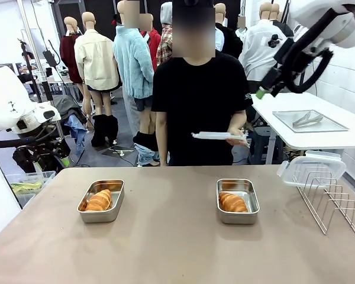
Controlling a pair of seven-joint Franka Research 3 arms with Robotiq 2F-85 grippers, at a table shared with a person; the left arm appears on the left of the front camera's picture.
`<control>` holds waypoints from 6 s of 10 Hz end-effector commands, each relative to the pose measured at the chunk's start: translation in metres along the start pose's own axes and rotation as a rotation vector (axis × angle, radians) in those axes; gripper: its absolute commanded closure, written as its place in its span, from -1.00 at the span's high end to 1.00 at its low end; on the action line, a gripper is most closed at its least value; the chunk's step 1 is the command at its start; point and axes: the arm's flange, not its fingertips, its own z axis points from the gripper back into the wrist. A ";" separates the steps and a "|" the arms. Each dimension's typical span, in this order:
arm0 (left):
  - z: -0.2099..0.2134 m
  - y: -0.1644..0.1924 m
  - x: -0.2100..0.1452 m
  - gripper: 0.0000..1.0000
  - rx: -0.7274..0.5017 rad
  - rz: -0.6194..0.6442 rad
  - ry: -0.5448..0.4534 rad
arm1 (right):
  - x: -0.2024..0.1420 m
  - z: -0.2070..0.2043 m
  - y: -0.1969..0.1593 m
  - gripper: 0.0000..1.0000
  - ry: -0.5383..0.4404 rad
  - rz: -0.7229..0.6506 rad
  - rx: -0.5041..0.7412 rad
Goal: Place the bread in airtight containers.
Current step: Pick up one Airtight Container lid and hand it to the human.
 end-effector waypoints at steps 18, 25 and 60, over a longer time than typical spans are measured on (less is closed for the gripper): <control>0.002 0.001 0.000 0.77 0.002 0.001 -0.004 | -0.113 0.002 0.021 1.00 0.210 0.226 -0.011; 0.002 0.001 0.000 0.77 0.002 0.001 -0.004 | -0.113 0.002 0.021 1.00 0.210 0.226 -0.011; 0.002 0.001 0.000 0.77 0.002 0.001 -0.004 | -0.113 0.002 0.021 1.00 0.210 0.226 -0.011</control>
